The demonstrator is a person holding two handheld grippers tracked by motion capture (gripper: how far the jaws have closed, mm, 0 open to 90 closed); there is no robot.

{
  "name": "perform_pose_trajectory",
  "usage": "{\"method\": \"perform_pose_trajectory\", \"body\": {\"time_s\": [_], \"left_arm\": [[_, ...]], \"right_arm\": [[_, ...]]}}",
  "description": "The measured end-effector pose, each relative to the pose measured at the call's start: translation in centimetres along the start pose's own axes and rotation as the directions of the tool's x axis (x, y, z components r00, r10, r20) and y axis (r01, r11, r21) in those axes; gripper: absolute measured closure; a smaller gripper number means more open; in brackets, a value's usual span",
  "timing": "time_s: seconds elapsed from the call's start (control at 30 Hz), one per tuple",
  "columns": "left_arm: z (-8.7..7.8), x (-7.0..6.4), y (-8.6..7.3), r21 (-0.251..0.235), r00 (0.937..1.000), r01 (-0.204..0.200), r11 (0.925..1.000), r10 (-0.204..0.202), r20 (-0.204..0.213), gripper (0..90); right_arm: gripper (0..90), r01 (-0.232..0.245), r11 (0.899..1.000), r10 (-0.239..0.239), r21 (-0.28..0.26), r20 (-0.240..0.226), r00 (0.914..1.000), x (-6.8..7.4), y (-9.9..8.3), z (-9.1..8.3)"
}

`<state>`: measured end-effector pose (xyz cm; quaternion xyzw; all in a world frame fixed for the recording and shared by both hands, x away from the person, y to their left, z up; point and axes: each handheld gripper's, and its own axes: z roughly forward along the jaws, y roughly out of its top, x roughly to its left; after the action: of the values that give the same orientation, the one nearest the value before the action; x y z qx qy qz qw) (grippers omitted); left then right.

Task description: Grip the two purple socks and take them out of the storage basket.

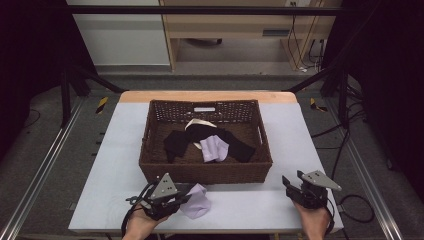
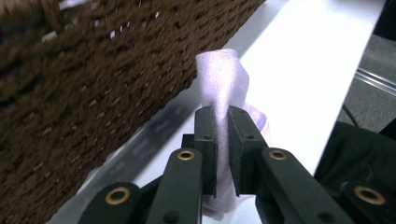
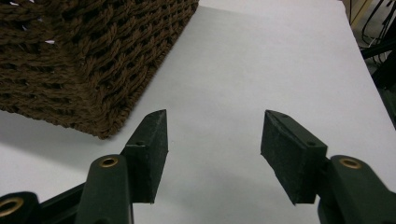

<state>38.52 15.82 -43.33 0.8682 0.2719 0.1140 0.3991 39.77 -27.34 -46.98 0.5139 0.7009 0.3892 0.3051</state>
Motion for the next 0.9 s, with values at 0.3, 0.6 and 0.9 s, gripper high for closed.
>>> {"method": "perform_pose_trajectory", "body": {"time_s": [0.3,0.6,0.9], "left_arm": [[0.6,0.2,-0.3,0.030,0.9993,0.024,0.9993,-0.024,-0.029,63.5],[-1.1,0.0,0.6,-0.047,0.9957,0.030,0.9985,-0.034,-0.087,51.3],[-2.9,-0.1,1.8,-0.128,0.9911,0.042,0.9909,-0.057,-0.120,45.3]], "right_arm": [[40.7,0.005,1.000,-0.005,0.008,-0.001,1.0000,0.0,0.0,0.1],[40.6,0.006,1.000,-0.006,0.007,-0.001,1.0000,0.0,0.0,0.1],[40.3,-0.002,1.000,0.002,0.005,0.001,1.0000,-0.1,-0.1,0.1]]}}
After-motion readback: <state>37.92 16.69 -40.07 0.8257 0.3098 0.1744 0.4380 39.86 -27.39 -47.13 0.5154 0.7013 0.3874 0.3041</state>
